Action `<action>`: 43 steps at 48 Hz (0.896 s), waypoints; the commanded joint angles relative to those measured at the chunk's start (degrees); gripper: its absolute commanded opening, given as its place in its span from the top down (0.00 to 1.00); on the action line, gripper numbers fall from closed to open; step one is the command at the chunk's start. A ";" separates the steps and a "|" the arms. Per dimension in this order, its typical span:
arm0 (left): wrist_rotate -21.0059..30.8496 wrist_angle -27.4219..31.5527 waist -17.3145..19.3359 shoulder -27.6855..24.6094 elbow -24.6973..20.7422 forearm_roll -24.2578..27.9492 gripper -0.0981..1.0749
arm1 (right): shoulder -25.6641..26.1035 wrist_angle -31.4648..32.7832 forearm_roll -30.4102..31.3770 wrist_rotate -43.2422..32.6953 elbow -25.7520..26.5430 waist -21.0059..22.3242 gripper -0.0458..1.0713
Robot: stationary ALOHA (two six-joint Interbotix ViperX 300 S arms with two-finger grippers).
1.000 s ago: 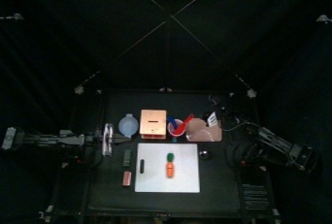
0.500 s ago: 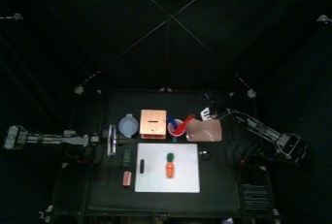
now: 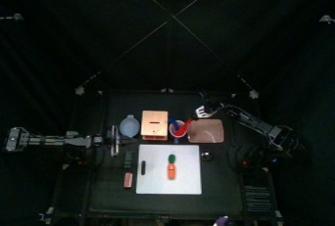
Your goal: Grab knife handle
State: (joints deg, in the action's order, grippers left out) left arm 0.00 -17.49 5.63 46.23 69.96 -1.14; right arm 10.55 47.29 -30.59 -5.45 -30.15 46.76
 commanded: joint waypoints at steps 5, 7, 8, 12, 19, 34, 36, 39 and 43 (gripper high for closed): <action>0.09 -0.35 0.18 -0.09 -0.70 -0.35 0.91 | -1.58 2.46 -4.92 -0.44 2.20 1.67 0.09; 0.09 -0.35 0.18 -0.18 -0.70 -0.44 0.91 | -2.11 3.60 -5.71 -0.44 2.29 1.93 0.09; 0.09 -0.35 0.18 -0.18 -0.70 -0.53 0.91 | -2.29 3.96 -5.98 -0.44 2.29 2.11 0.10; 0.00 -0.35 0.18 -0.09 -0.62 -0.44 0.91 | -2.72 4.66 -6.24 -0.44 2.29 2.64 0.13; -0.09 -0.35 0.35 -0.09 -0.26 -0.44 0.91 | -3.16 4.66 -6.86 -0.53 2.81 3.08 0.23; 0.09 -0.35 0.70 -0.18 0.18 -0.53 0.91 | -4.04 4.92 -7.47 -0.70 3.43 3.16 0.46; 0.09 -0.35 0.79 -0.09 0.18 -0.44 0.91 | -4.04 4.92 -7.73 -0.79 3.43 3.16 0.48; 0.09 -0.26 0.79 -0.18 0.18 -0.44 0.91 | -3.87 5.19 -8.09 -0.88 3.52 3.08 0.51; 0.09 -0.18 0.70 -0.18 0.18 -0.44 0.91 | -3.60 5.80 -8.26 -0.97 3.69 3.08 0.54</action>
State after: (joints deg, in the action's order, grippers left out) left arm 0.09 -17.49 6.24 46.23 70.84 -1.49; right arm 5.80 52.65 -38.76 -6.50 -27.86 49.57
